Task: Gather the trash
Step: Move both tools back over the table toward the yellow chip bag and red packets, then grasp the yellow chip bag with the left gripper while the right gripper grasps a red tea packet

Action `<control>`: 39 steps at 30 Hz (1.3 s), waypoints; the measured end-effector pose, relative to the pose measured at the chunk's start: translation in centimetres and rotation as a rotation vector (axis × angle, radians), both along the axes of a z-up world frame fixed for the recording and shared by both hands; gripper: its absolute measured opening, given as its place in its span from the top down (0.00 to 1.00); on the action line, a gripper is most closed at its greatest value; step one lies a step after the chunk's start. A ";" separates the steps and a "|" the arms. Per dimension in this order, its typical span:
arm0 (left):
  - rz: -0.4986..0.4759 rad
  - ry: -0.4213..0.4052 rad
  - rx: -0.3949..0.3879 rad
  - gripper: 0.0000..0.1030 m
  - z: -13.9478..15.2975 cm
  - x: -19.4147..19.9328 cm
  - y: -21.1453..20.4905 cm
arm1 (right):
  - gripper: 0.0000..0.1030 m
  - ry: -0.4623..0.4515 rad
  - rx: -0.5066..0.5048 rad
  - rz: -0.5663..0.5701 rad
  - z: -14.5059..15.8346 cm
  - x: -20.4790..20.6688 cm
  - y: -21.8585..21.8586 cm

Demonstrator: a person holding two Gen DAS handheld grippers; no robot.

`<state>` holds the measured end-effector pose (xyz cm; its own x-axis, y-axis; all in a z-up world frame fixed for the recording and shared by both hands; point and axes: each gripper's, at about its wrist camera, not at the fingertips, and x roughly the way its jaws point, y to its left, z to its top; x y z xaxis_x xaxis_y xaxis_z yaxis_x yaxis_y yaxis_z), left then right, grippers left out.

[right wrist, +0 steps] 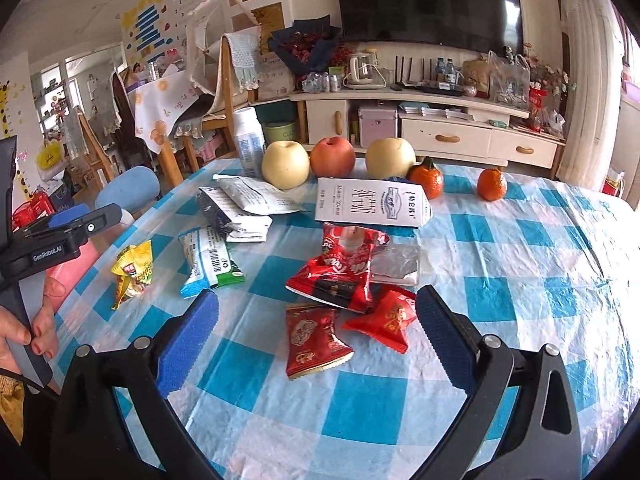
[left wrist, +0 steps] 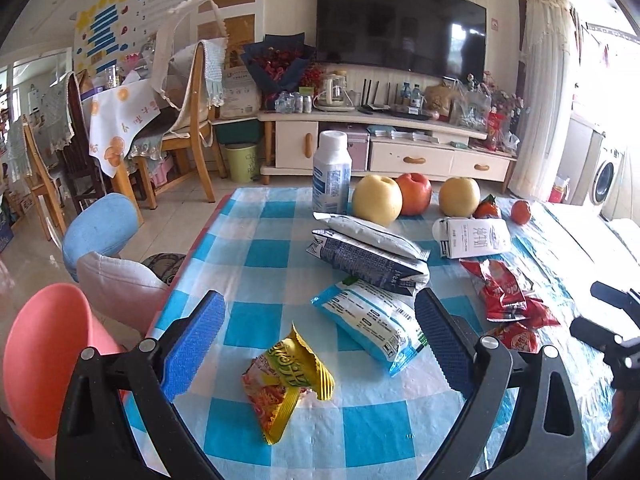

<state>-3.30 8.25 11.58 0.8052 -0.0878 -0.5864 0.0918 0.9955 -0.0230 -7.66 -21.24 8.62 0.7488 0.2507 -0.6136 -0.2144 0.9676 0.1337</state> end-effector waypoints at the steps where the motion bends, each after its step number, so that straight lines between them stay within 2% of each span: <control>1: -0.002 0.014 -0.002 0.08 -0.2 0.0 0.1 | 0.04 0.012 0.009 -0.010 -0.1 0.3 -0.5; 10: -0.041 0.124 0.032 0.08 -2.2 0.0 1.6 | 0.04 0.069 0.038 -0.072 -0.7 3.2 -3.2; 18: -0.086 0.197 0.078 0.08 -4.1 0.3 2.5 | 0.04 0.143 0.050 -0.002 -2.3 5.8 -1.5; 29: -0.079 0.287 0.103 0.08 -6.5 2.3 2.3 | 0.04 0.197 0.024 0.006 -4.6 9.6 -0.3; 32: -0.057 0.308 0.113 0.08 -7.0 2.8 2.1 | 0.05 0.207 0.023 0.018 -5.1 10.6 0.1; 39: 0.006 0.331 0.082 0.08 -7.5 4.1 3.0 | 0.08 0.220 0.009 0.032 -5.8 11.8 0.9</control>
